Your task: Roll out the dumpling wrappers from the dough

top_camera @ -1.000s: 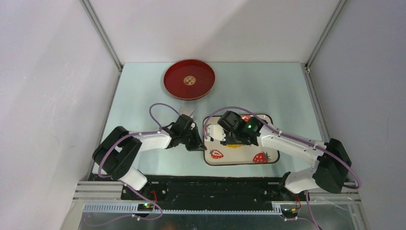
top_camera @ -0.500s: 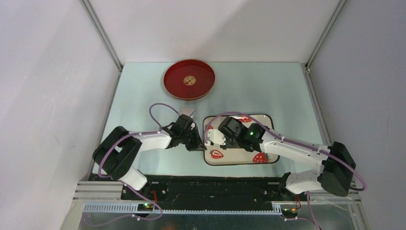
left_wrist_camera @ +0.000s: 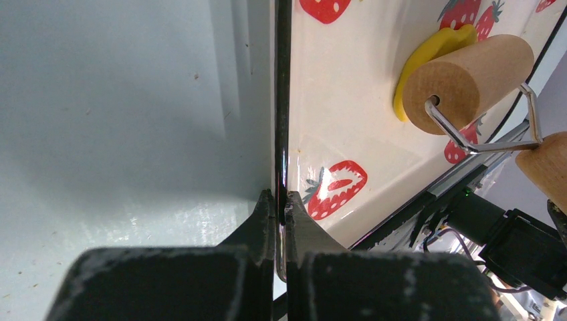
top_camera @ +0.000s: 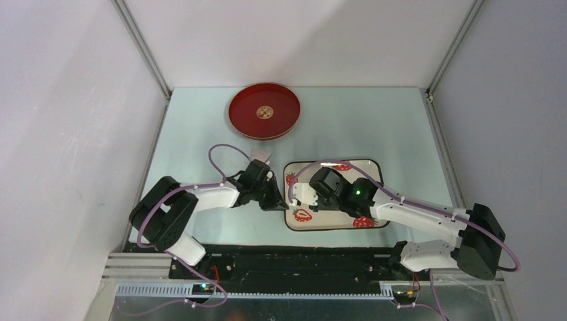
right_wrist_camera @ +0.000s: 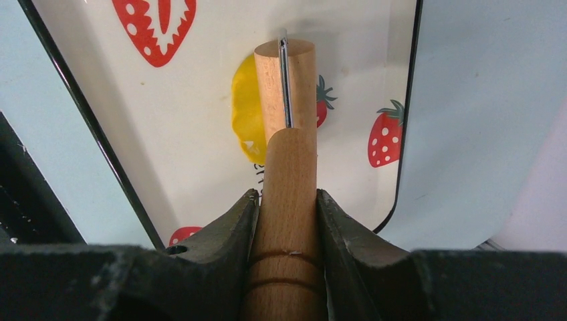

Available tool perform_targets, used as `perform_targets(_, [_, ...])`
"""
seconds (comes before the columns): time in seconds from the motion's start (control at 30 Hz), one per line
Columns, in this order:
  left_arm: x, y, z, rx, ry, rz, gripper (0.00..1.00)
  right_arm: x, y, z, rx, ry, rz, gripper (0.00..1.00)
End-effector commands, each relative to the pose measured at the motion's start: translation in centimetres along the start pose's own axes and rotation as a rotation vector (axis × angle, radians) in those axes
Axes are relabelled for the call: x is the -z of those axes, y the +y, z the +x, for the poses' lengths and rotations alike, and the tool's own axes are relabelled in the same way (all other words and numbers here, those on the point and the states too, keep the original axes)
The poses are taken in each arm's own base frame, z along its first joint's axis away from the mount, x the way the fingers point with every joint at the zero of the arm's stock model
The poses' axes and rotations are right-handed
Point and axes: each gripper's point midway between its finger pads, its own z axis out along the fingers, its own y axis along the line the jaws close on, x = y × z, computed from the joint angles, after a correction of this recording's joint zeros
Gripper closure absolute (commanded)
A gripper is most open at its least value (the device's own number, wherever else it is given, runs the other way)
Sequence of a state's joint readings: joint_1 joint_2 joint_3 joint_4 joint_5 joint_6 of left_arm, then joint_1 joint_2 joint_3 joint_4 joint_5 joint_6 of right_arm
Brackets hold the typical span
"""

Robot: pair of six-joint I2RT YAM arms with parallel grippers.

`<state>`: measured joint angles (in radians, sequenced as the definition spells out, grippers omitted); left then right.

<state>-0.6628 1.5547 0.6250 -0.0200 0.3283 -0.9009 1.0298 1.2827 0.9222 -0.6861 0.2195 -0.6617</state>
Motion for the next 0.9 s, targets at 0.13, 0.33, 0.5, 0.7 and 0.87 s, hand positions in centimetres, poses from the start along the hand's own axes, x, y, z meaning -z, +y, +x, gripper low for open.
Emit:
perform_targets(0.13, [-0.4, 3.7, 2.0, 0.011, 0.05, -0.138, 1.0, 0.9, 13.0, 4.4, -0.068, 0.12, -0.56, 1.0])
perform_targets(0.33, [-0.4, 3.7, 2.0, 0.013, 0.047, -0.138, 1.0, 1.2, 13.4, 4.5, -0.061, 0.104, -0.571, 1.0])
perform_targets(0.5, [-0.4, 3.7, 2.0, 0.012, 0.048, -0.138, 1.0, 1.4, 13.5, 4.7, -0.052, 0.079, -0.562, 1.0])
perform_targets(0.7, [-0.5, 3.7, 2.0, 0.014, 0.049, -0.14, 1.0, 1.5, 13.3, 4.9, -0.045, 0.056, -0.537, 1.0])
perform_targets(0.87, [-0.5, 3.7, 2.0, 0.014, 0.049, -0.14, 1.0, 1.3, 11.1, 4.9, -0.04, 0.048, -0.421, 1.0])
